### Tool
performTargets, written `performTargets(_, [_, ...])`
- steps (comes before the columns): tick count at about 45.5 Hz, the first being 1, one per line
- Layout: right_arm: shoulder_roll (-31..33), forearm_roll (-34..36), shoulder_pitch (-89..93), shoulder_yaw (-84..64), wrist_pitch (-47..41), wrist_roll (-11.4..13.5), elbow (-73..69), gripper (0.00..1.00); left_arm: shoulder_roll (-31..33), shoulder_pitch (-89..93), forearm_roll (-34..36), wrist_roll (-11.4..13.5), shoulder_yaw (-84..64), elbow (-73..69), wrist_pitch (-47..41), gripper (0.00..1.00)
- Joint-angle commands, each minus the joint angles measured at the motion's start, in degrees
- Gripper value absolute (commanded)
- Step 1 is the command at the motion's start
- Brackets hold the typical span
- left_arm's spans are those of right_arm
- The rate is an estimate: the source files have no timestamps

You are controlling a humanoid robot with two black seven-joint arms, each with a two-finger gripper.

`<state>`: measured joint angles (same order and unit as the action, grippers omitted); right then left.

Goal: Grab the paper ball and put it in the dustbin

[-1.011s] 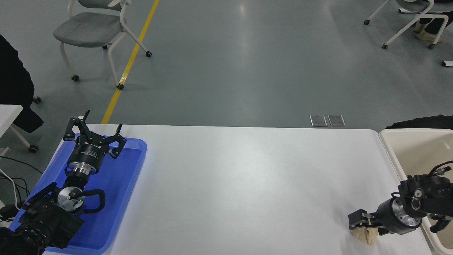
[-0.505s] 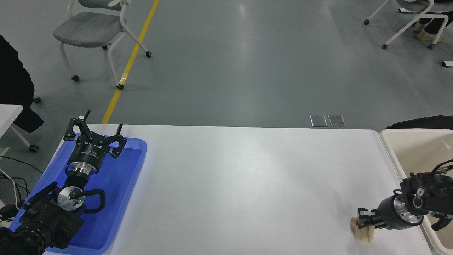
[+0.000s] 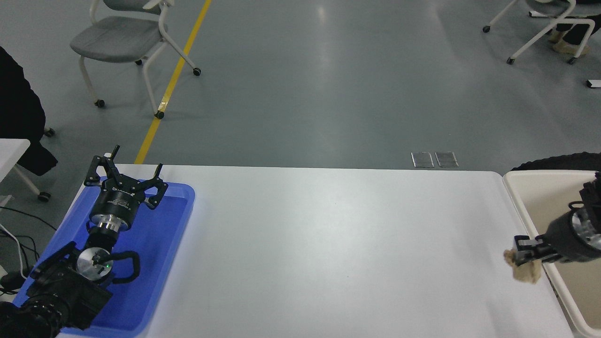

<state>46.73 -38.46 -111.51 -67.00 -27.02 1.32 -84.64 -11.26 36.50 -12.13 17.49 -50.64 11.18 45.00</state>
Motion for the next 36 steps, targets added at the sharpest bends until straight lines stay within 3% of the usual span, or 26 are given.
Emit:
performTargets(1, [-4.2,5.6,-21.1,-12.8,-2.0,0.0,-8.9,0.00,-0.1,0.0,0.0,0.0,-0.1,0.0,0.0,1.00])
performTargets(10, [-7.4,6.7,-23.3,-14.0,-2.2,0.1,-9.4,0.00,-0.1,0.0,0.0,0.0,0.0,0.0,0.0,1.00])
performTargets(25, [-6.8,5.9,-22.7,-14.6,-2.1,0.2,-7.7,0.00,-0.1,0.0,0.0,0.0,0.0,0.0,0.0,1.00])
performTargets(31, [-3.3,5.0,-19.4,-13.8,-2.2,0.1,-1.9,0.00,-0.2,0.0,0.0,0.0,0.0,0.0,0.0,1.00])
performTargets(36, [-0.6,0.2,-13.9,-12.9,-2.2,-0.1,5.7,0.00,-0.2,0.0,0.0,0.0,0.0,0.0,0.0,1.00])
